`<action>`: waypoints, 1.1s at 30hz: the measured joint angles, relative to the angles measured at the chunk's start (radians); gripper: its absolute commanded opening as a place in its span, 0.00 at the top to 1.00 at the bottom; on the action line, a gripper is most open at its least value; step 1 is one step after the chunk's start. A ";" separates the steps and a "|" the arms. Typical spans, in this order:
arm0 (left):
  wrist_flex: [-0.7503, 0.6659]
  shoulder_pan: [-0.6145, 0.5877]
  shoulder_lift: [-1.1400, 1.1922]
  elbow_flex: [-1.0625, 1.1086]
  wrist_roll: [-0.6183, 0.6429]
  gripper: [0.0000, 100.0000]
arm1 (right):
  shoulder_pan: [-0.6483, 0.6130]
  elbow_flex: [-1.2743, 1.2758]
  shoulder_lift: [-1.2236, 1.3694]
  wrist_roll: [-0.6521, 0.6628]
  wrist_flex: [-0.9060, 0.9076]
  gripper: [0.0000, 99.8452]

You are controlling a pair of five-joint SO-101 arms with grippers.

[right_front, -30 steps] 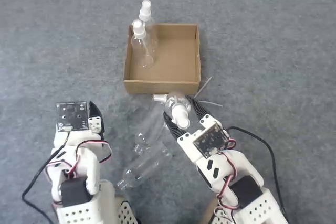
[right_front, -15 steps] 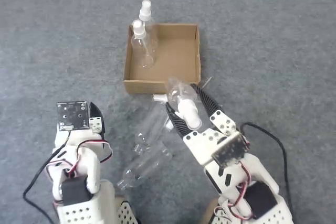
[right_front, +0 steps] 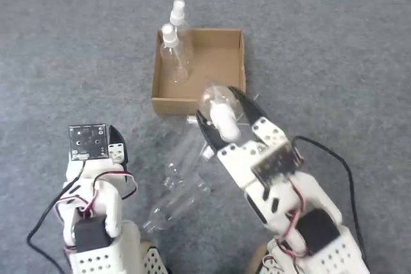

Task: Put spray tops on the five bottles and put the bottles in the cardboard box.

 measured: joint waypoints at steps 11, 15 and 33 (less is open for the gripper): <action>-0.026 0.000 0.000 0.015 0.000 0.91 | 0.000 -0.180 0.470 0.000 -0.132 0.99; -0.026 0.000 0.000 0.015 0.000 0.91 | 0.000 -0.270 0.638 0.000 -0.138 0.99; -0.026 0.000 0.000 0.015 -0.002 0.91 | 0.002 -0.646 1.134 -0.164 -0.138 0.99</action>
